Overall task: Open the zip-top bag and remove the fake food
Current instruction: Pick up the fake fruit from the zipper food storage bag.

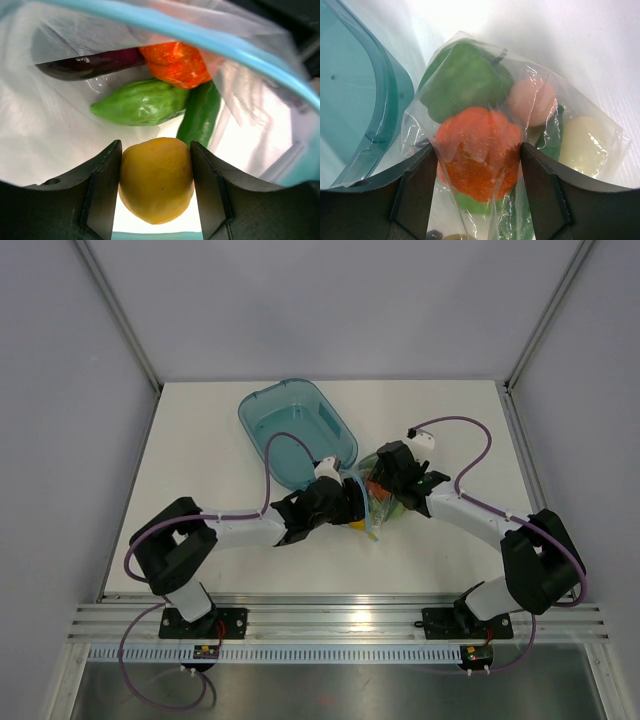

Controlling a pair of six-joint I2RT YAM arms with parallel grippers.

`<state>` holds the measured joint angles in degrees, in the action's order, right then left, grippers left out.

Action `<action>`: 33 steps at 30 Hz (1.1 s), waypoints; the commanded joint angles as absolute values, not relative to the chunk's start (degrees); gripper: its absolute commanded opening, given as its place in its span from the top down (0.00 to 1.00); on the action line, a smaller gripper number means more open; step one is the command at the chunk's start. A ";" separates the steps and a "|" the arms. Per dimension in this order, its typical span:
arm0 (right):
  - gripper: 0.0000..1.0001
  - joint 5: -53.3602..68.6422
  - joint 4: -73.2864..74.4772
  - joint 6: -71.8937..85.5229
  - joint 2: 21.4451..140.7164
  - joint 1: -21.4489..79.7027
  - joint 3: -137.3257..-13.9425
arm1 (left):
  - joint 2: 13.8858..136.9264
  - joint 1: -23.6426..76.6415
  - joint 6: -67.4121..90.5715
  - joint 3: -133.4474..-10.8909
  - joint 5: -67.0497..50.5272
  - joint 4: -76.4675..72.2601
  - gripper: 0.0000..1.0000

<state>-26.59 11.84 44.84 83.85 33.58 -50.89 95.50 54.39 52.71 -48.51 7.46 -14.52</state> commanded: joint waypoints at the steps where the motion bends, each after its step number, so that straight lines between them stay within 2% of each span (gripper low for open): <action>1: 0.57 -31.11 15.29 45.88 84.20 32.70 -51.24 | 91.59 54.67 51.68 -47.55 10.89 -14.33 0.71; 13: 0.58 -31.29 14.85 46.41 82.18 32.08 -50.27 | 86.57 53.96 52.82 -45.70 18.10 -12.13 0.73; 33: 0.58 -29.88 14.06 45.88 81.12 31.73 -49.83 | 81.21 49.75 54.75 -46.84 15.82 -7.74 0.77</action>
